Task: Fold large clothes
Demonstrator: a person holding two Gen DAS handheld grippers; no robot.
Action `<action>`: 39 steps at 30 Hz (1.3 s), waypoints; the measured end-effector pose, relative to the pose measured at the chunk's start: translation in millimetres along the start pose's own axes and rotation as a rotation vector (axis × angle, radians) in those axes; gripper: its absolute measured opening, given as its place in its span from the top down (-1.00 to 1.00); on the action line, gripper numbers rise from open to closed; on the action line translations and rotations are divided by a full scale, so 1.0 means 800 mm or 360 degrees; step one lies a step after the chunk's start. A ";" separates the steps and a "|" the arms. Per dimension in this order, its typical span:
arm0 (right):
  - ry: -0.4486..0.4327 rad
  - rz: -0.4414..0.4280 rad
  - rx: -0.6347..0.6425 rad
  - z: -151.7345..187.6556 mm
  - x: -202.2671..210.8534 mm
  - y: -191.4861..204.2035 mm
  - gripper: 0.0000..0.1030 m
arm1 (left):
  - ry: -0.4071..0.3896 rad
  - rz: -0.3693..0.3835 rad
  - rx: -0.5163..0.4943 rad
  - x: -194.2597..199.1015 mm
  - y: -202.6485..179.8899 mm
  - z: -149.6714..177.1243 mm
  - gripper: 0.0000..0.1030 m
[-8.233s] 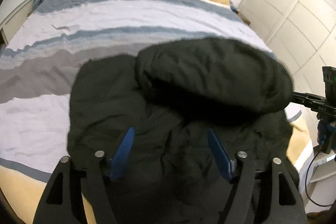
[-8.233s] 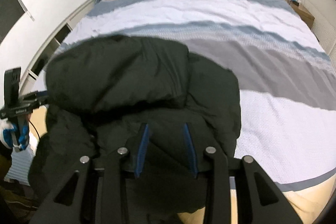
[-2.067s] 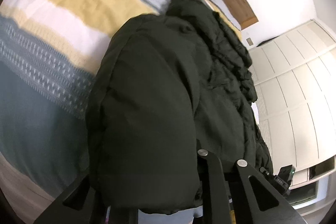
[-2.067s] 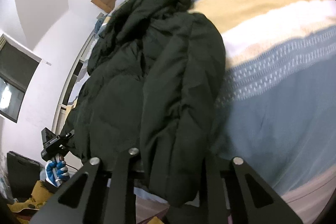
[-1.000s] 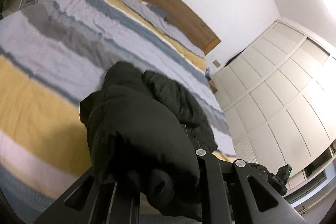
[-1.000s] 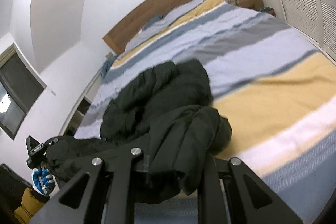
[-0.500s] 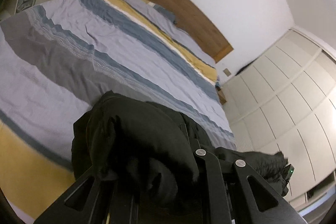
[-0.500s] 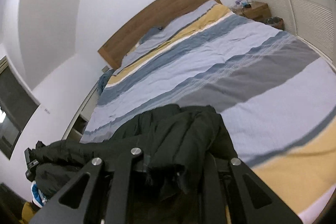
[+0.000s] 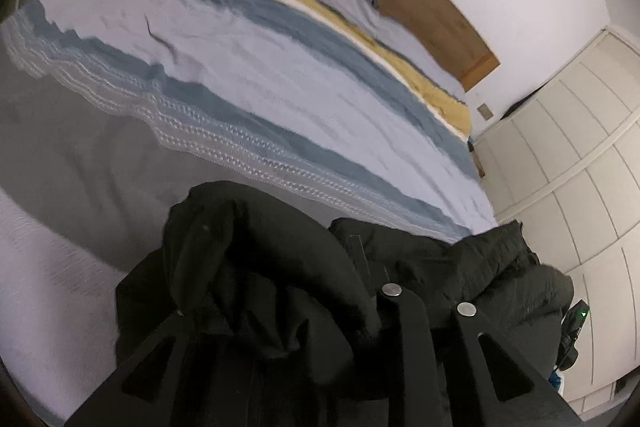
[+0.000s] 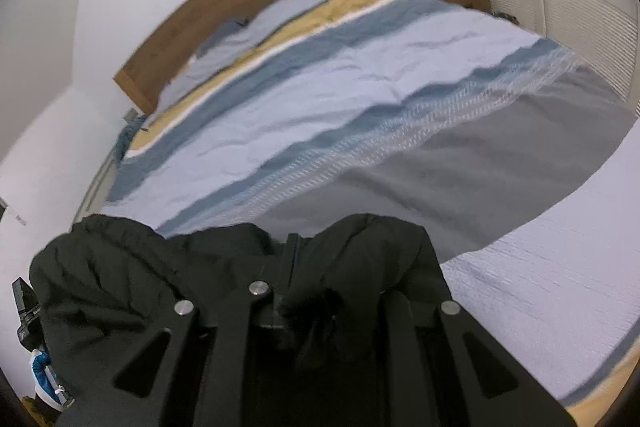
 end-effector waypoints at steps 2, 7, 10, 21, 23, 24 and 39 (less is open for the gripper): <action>0.0044 0.0028 -0.0026 0.004 -0.025 -0.011 0.70 | 0.0045 0.0021 0.0031 -0.024 0.008 -0.003 0.50; 0.0105 0.0028 -0.0088 0.007 -0.055 -0.023 0.68 | 0.0160 -0.0001 0.0058 -0.058 0.011 0.000 0.45; 0.0151 0.0011 -0.0104 0.004 -0.068 -0.025 0.64 | 0.0200 0.0014 0.0112 -0.059 0.015 0.000 0.31; 0.0181 -0.0199 -0.0205 -0.017 -0.055 -0.029 -0.05 | 0.0165 0.0048 0.0162 -0.027 -0.009 -0.045 -0.94; 0.0187 -0.0223 -0.0253 -0.024 -0.052 -0.031 -0.09 | 0.0166 0.0024 0.0161 -0.024 -0.010 -0.049 -0.94; 0.0198 -0.0214 -0.0242 -0.027 -0.051 -0.030 -0.10 | 0.0165 0.0001 0.0151 -0.022 -0.010 -0.049 -0.94; 0.0022 -0.0163 -0.0248 -0.084 0.028 -0.012 -0.46 | 0.0080 -0.0248 -0.0034 0.043 -0.029 -0.046 -0.93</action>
Point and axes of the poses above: each gripper's, at about its wrist camera, not at the fingertips, and x roughly against the way its jaws point, y to its left, z to its underside, the point moved 3 cm from there along -x, roughly the way its jaws point
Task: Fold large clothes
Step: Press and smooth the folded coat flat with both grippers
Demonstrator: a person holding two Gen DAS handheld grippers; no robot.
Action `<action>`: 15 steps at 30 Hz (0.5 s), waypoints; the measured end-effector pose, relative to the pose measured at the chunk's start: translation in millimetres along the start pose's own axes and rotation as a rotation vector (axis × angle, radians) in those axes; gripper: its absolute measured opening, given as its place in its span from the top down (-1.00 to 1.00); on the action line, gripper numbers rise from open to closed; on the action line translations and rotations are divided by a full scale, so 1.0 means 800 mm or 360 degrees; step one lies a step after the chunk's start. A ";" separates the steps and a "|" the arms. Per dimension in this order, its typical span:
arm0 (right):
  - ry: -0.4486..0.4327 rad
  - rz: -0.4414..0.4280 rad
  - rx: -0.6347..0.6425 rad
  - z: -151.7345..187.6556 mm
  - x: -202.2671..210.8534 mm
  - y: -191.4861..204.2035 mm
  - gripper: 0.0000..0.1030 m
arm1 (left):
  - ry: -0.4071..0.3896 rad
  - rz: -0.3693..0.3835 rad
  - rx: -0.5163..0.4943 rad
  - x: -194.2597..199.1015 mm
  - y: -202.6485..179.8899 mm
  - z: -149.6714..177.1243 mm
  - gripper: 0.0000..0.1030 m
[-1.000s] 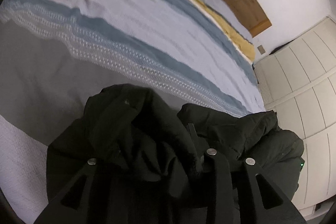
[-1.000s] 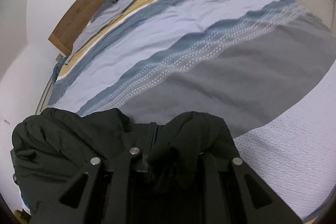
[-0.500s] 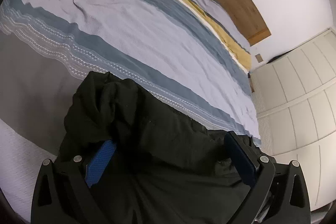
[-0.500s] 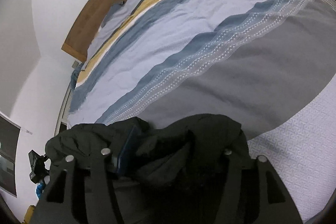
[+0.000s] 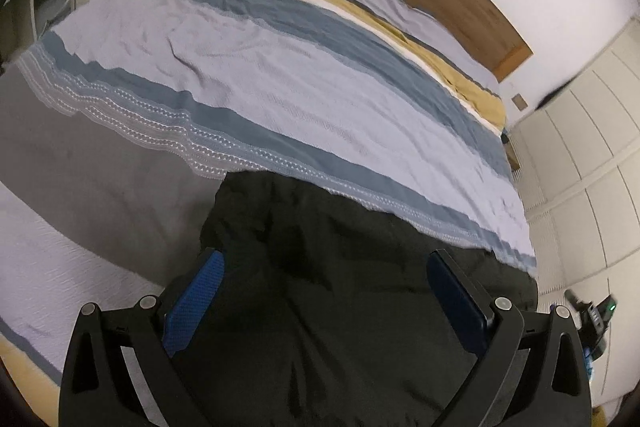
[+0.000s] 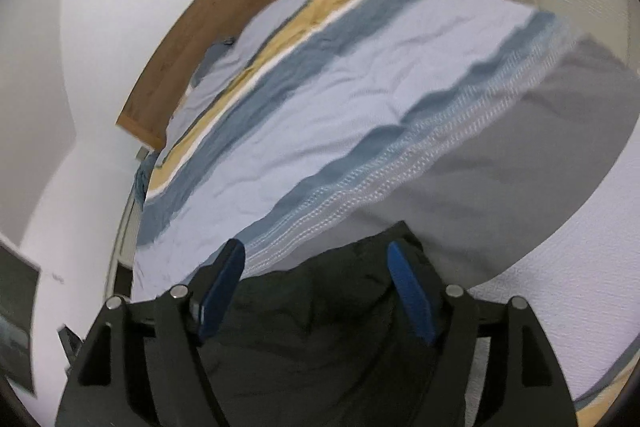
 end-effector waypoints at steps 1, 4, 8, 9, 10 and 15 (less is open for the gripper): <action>-0.0004 0.0000 0.0062 0.006 0.007 0.015 -0.50 | -0.0002 -0.0004 -0.0019 0.004 -0.004 0.005 -0.93; -0.0028 -0.0032 0.0197 0.031 0.022 0.050 -0.65 | -0.0011 -0.0043 -0.0094 0.009 -0.019 0.026 -0.93; 0.0027 -0.0049 0.0384 0.087 0.017 0.105 -0.66 | -0.0019 -0.0120 -0.0255 0.002 -0.056 0.064 -0.92; 0.0052 -0.0013 0.0459 0.107 0.009 0.123 -0.66 | -0.0021 -0.0128 -0.0279 0.000 -0.064 0.068 -0.92; 0.0061 0.0002 0.0493 0.117 0.006 0.131 -0.66 | -0.0027 -0.0141 -0.0317 -0.003 -0.074 0.073 -0.92; 0.0066 0.0064 0.0636 0.163 -0.020 0.182 -0.66 | -0.0079 -0.0173 -0.0498 -0.025 -0.133 0.088 -0.92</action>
Point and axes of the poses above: each gripper's, at about its wrist camera, not at the fingertips, and x roughly against the way its jaws point, y to its left, z to its underside, the point moved 3 cm from there along -x, roughly the way its jaws point
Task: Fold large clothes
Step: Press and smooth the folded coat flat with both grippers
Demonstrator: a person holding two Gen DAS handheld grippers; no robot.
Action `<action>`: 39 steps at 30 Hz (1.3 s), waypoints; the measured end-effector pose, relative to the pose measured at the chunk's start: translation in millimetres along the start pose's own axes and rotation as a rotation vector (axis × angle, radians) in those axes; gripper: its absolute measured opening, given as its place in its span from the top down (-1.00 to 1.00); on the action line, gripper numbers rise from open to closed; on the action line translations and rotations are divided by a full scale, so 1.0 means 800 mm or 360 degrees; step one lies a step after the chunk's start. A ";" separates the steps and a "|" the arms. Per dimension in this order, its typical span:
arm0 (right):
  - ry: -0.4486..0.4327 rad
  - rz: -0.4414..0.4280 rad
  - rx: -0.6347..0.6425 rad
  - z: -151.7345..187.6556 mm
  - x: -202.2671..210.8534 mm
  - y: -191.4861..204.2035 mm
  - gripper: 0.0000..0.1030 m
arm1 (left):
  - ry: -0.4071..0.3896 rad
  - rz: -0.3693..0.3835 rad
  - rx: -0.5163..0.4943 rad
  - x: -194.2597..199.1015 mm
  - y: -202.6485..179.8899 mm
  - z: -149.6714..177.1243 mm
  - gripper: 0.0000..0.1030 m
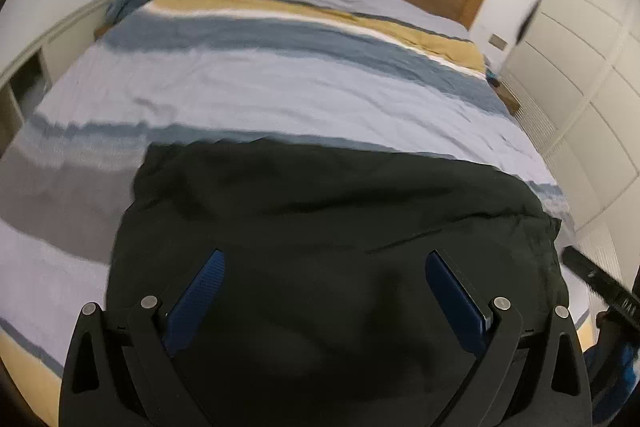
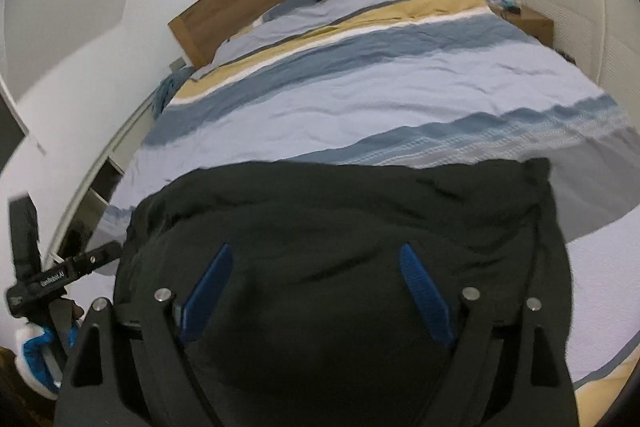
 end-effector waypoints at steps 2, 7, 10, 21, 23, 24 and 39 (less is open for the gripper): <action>0.0010 0.0017 0.0037 0.003 -0.013 0.013 -0.66 | 0.0002 0.0008 -0.0067 -0.011 -0.021 -0.003 -0.92; 0.0093 0.0097 0.0089 0.009 -0.064 0.012 -0.66 | 0.0022 -0.0033 -0.0233 -0.053 -0.059 -0.008 -0.92; 0.0120 0.0106 0.0067 0.008 -0.090 0.000 -0.66 | 0.0060 -0.0051 -0.0270 -0.083 -0.068 -0.007 -0.92; 0.0221 0.0112 0.0011 -0.004 -0.160 -0.029 -0.68 | 0.0130 -0.0109 -0.0278 -0.155 -0.071 -0.018 -0.99; 0.0229 0.0114 0.0006 -0.007 -0.169 -0.033 -0.69 | 0.0136 -0.0115 -0.0275 -0.163 -0.070 -0.019 -0.99; 0.0232 0.0116 0.0003 -0.009 -0.175 -0.035 -0.69 | 0.0139 -0.0118 -0.0273 -0.168 -0.069 -0.021 -0.99; 0.0277 0.0099 -0.0002 -0.018 -0.206 -0.054 -0.72 | 0.0179 -0.0116 -0.0278 -0.189 -0.060 -0.030 -0.99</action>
Point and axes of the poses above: each gripper's, at about its wrist camera, not at the fingertips, and x roughly against the way its jaws point, y to its left, z to its underside, the point moved 3 cm from there along -x, roughly the way its jaws point
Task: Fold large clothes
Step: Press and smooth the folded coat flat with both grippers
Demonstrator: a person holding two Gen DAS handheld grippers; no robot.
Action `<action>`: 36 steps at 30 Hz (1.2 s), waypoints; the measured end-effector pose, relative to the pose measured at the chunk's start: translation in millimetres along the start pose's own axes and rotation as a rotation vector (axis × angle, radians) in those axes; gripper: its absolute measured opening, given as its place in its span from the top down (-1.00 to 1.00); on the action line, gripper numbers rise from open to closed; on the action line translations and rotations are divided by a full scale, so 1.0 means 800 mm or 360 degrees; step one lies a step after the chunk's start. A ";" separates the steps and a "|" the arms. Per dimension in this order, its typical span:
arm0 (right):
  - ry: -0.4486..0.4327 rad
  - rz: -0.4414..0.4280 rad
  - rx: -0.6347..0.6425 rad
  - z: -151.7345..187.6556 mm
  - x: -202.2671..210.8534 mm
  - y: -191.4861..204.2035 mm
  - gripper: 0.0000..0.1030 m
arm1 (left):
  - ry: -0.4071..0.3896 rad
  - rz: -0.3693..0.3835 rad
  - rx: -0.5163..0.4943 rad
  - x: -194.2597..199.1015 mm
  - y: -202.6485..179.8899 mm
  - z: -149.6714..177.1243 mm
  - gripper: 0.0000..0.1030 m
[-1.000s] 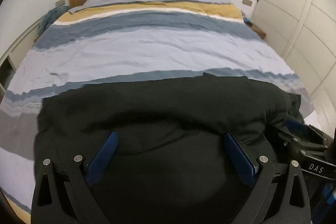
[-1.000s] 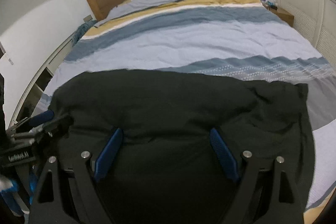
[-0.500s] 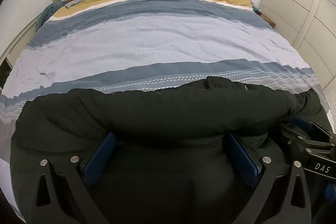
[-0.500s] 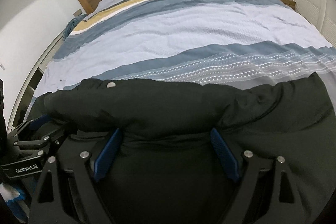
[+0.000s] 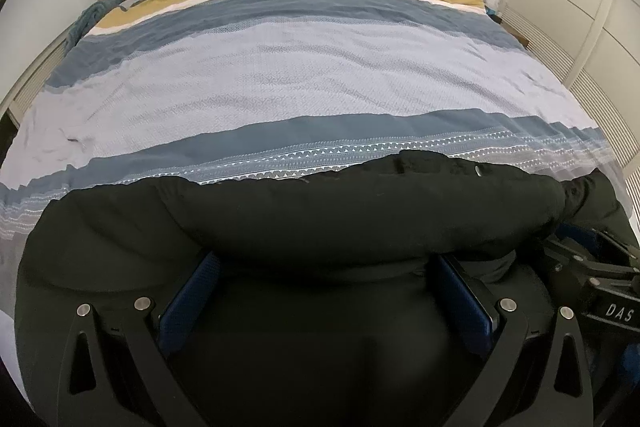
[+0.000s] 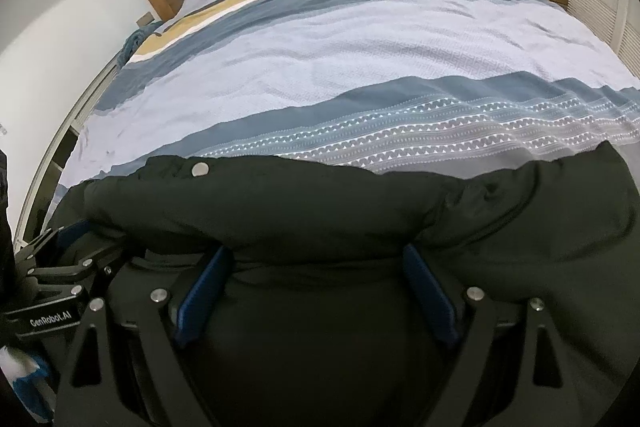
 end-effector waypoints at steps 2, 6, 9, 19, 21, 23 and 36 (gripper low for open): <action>0.0006 0.0000 0.0004 0.000 0.003 -0.004 -0.72 | 0.0007 -0.0003 -0.0001 0.003 0.003 0.001 -0.99; 0.0004 0.0050 -0.0005 0.003 0.015 -0.013 -0.71 | 0.0011 -0.0037 0.0009 0.013 0.006 0.004 -0.99; -0.0005 0.0100 -0.0032 0.008 0.026 -0.023 -0.71 | 0.0018 -0.0076 0.0010 0.024 0.013 0.010 -0.99; -0.0121 0.0228 -0.0003 0.032 0.104 -0.013 -0.71 | -0.0113 -0.0256 0.0017 0.106 0.044 0.048 -0.99; -0.0134 0.0205 0.0030 0.043 0.116 0.000 -0.71 | -0.0111 -0.0257 0.0039 0.115 0.048 0.059 -0.99; -0.0135 0.0187 0.0069 0.058 0.123 0.013 -0.71 | -0.0108 -0.0264 0.0048 0.120 0.050 0.072 -0.99; -0.0051 0.0191 0.0087 0.098 0.110 0.006 -0.71 | -0.0053 -0.0232 0.0113 0.111 0.065 0.111 -0.99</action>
Point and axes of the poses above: each gripper's, at about its wrist camera, not at the fingertips, and x roughly against the way its jaws point, y to its left, z to its underside, the point moved 3 cm from there along -x, roughly the way its jaws point
